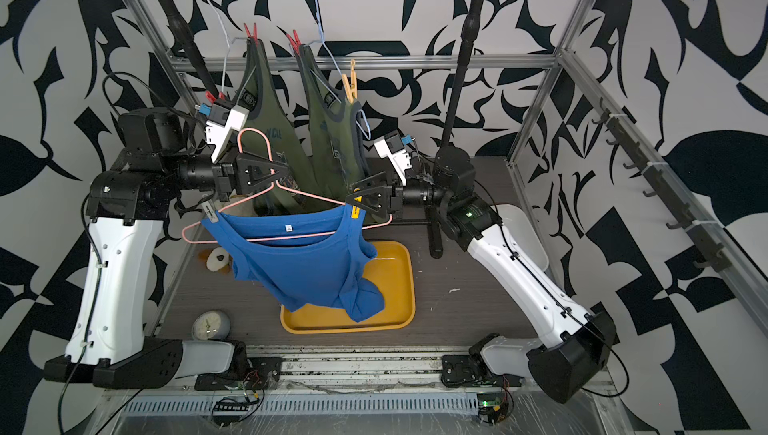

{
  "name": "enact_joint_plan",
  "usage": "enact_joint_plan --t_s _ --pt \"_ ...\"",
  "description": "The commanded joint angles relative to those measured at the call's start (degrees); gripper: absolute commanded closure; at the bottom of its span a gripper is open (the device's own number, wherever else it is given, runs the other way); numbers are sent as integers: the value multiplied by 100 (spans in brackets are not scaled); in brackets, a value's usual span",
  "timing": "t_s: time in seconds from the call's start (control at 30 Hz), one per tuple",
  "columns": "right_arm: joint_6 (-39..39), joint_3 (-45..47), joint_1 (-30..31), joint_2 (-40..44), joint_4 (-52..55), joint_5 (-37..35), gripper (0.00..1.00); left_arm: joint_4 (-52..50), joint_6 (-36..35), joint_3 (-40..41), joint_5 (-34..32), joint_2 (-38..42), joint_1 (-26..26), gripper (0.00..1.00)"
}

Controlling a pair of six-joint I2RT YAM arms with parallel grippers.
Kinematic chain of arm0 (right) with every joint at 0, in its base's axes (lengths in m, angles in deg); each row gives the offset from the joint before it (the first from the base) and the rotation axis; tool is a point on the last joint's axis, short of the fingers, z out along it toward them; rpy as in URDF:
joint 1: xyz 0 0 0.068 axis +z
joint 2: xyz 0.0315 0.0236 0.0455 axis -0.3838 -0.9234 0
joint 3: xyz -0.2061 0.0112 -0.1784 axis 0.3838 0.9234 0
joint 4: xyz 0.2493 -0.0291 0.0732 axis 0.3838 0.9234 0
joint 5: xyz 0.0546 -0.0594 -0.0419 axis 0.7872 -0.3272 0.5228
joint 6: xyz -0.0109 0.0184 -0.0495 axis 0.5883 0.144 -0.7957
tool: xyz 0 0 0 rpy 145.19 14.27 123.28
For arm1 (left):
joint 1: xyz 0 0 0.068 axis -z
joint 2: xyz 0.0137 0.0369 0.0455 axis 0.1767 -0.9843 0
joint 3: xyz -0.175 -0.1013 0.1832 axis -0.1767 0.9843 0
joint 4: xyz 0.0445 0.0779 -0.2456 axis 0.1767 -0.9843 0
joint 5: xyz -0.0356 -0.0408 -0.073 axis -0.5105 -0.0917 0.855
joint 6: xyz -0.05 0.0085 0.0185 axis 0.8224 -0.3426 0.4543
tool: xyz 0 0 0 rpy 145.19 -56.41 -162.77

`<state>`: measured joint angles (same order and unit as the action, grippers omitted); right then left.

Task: Remove the clothespins securing tank tops to the hanger
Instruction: Remove the clothespin from the hanger.

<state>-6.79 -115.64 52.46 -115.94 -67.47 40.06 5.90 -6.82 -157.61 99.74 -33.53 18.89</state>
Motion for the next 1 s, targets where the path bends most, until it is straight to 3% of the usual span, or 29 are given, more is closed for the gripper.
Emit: enact_joint_plan --t_s 0.0,0.43,0.73,0.97 --pt "-12 -202 37 58 -213 62 61 53 -1 -103 118 11 25 100" --pt "-55 -223 48 66 -213 19 89 61 0 -42 91 14 25 100" --pt "-62 -306 60 52 -280 -174 100 81 0 74 57 17 82 100" --pt "-177 -464 61 64 -143 -558 100 79 -40 216 -29 22 142 100"
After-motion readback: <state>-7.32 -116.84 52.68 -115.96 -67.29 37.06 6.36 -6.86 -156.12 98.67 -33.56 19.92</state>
